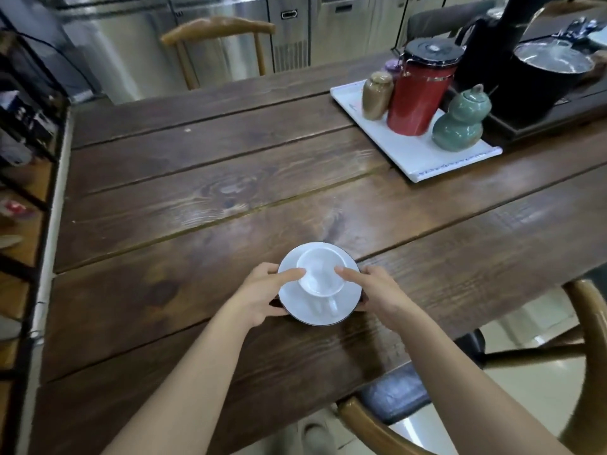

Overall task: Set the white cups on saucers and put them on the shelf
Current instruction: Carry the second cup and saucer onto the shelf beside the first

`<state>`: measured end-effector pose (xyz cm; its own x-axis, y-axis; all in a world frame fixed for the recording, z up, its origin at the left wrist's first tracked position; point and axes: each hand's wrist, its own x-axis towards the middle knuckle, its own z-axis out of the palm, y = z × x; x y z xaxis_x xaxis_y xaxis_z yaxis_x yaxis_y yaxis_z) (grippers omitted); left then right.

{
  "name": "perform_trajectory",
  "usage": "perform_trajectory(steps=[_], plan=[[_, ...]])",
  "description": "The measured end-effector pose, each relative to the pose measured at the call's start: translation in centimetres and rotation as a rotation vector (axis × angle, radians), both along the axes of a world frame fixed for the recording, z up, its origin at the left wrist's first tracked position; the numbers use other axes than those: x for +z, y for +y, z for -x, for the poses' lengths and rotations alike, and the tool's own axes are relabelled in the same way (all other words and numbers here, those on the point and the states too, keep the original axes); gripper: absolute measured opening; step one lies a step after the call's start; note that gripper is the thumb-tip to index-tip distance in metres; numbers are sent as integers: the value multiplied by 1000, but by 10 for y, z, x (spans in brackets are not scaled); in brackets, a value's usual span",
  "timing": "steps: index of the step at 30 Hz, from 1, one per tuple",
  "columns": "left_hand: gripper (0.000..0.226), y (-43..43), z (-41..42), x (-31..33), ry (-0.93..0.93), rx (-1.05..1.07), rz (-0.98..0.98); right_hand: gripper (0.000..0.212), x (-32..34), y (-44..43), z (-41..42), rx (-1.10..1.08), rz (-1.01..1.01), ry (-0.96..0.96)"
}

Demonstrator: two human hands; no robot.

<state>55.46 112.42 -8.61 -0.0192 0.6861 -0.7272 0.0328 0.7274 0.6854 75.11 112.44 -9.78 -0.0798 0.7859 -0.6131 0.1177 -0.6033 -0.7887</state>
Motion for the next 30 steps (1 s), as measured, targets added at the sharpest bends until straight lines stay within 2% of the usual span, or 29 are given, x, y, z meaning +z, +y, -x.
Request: perform_trajectory(steps=[2, 7, 10, 14, 16, 19, 21, 24, 27, 30], plan=[[48, -9, 4, 8, -37, 70, -18, 30, 9, 1, 6, 13, -39, 47], [55, -44, 28, 33, -103, 236, -118, 52, 39, -3, 36, 146, -184, 26], [56, -72, 53, 52, -85, 331, -196, 50, 55, -14, 66, 220, -244, 41], [55, -123, 95, 74, -42, 454, -284, 64, 74, -41, 118, 319, -263, 82], [53, -156, 119, 82, -37, 529, -319, 59, 86, -62, 150, 386, -273, 107], [53, -218, 158, 91, -29, 663, -346, 48, 100, -104, 203, 505, -285, 134], [51, -267, 185, 97, -13, 759, -363, 52, 107, -142, 241, 593, -282, 169], [36, -348, 224, 108, 37, 894, -390, 55, 111, -207, 301, 708, -262, 205], [53, -437, 260, 114, 115, 1064, -373, 39, 114, -280, 360, 856, -253, 244], [46, -527, 284, 120, 198, 1265, -370, 41, 116, -353, 418, 1016, -221, 293]])
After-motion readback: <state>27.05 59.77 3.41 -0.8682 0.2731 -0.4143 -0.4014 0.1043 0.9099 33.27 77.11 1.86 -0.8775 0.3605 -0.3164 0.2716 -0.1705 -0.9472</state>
